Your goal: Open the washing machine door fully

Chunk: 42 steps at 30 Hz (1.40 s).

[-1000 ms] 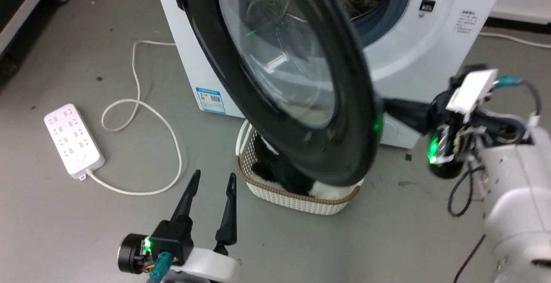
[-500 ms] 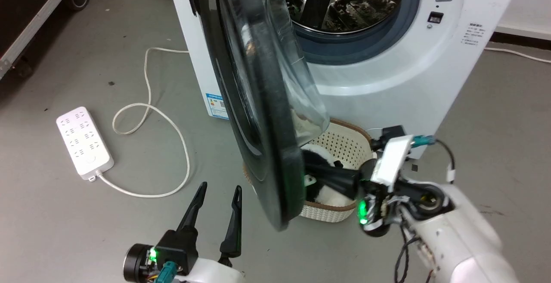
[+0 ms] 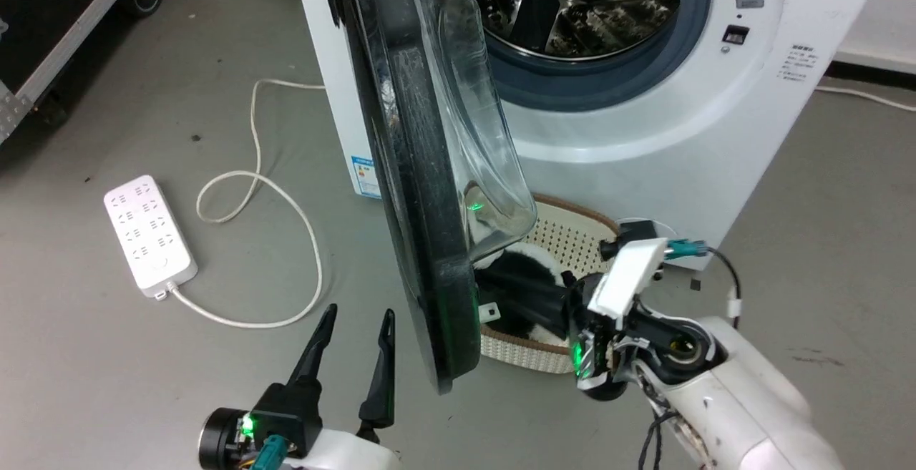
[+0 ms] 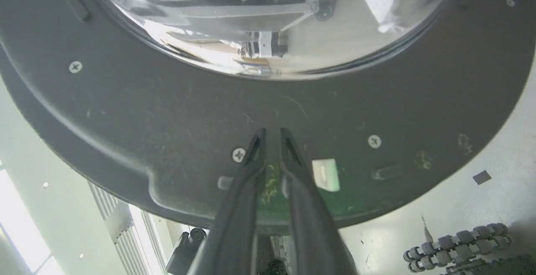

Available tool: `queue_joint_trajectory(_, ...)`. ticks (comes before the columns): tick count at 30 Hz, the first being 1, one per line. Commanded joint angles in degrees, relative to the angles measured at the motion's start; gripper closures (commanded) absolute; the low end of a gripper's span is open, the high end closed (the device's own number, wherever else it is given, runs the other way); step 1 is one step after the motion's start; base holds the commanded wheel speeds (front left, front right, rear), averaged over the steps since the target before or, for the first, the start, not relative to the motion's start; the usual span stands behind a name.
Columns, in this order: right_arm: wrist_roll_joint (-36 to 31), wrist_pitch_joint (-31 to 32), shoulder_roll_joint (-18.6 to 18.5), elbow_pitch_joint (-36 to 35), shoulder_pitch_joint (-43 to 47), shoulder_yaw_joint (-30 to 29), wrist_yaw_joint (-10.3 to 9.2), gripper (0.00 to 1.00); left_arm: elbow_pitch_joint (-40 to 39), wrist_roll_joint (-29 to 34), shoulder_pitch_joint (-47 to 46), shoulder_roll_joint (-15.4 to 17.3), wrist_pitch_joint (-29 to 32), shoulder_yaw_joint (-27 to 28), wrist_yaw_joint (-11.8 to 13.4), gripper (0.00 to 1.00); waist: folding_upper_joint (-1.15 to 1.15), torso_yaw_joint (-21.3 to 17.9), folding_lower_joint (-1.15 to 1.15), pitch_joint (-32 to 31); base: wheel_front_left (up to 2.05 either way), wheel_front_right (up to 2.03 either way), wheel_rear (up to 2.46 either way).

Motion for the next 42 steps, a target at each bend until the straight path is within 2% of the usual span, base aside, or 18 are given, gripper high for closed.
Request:
queue_joint_trajectory(1,-0.20,-1.07,-0.99,-0.48,-0.58,-0.03,0.06,0.00,0.19,-0.09,0.98,0.09,-0.30,0.48,-0.07,0.00,0.00,-0.50,0.00,-0.55,0.00,0.00,0.00)
queue_joint_trajectory(4,-2.06,-6.06,-3.77,-3.07,-0.29,-0.56,0.06,0.00,0.28,-0.02,1.40,0.09,-0.30,1.52,-0.21,0.00,0.00,-1.67,0.00,-1.79,0.00,0.00,0.00)
queue_joint_trajectory(7,-8.38,-14.43,-8.00,-7.94,1.11,-0.37,0.06,0.00,0.29,-0.10,1.83,0.17,-0.30,2.73,-0.65,0.00,0.00,-3.13,0.00,-3.36,0.00,0.00,0.00)
queue_joint_trajectory(14,-30.83,-36.91,-18.45,-20.69,7.73,1.03,0.06,0.00,0.13,-0.81,3.14,0.73,-0.30,6.20,-1.68,0.00,0.00,-7.40,0.00,-6.37,0.00,0.00,0.00)
queue_joint_trajectory(17,-41.77,-45.00,-21.34,-21.91,11.14,-0.35,0.06,0.00,-0.26,-1.00,3.77,0.87,-0.30,7.30,-2.24,0.00,0.00,-9.22,0.00,-6.95,0.00,0.00,0.00)
queue_joint_trajectory(19,-49.68,-47.24,-21.81,-21.71,13.63,-2.82,0.06,0.00,-0.58,-1.18,4.28,0.98,-0.30,8.15,-2.54,0.00,0.00,-10.49,0.00,-7.13,0.00,0.00,0.00)
queue_joint_trajectory(21,-58.86,-48.23,-21.11,-21.74,16.53,-6.77,0.06,0.00,-0.81,-1.24,4.79,1.00,-0.30,8.84,-2.81,0.00,0.00,-11.47,0.00,-7.25,0.00,0.00,0.00)
queue_joint_trajectory(23,-67.33,-48.59,-18.67,-22.68,20.25,-12.46,0.06,0.00,-1.09,-1.13,5.36,0.98,-0.30,9.25,-2.95,0.00,0.00,-12.25,0.00,-7.20,0.00,0.00,0.00)
queue_joint_trajectory(27,-83.03,-48.77,-11.16,-28.31,28.90,-23.25,0.06,0.00,-1.49,-0.88,5.94,0.93,-0.30,9.67,-3.32,0.00,0.00,-13.00,0.00,-6.79,0.00,0.00,0.00)
queue_joint_trajectory(31,-93.93,-48.79,-3.59,-34.88,36.81,-30.58,0.06,0.00,-1.32,-0.59,5.95,0.85,-0.30,9.69,-3.62,0.00,0.00,-12.94,0.00,-6.39,0.00,0.00,0.00)
queue_joint_trajectory(35,-99.77,-48.40,-0.41,-38.09,41.62,-33.46,0.06,0.00,-0.59,-0.24,6.31,0.74,-0.30,9.50,-3.61,0.00,0.00,-12.76,0.00,-6.31,0.00,0.00,0.00)
queue_joint_trajectory(42,-100.72,-47.67,0.68,-39.97,43.92,-34.12,0.06,0.00,0.47,1.98,6.71,0.77,-0.30,8.91,-2.88,0.00,0.00,-12.64,0.00,-6.28,0.00,0.00,0.00)
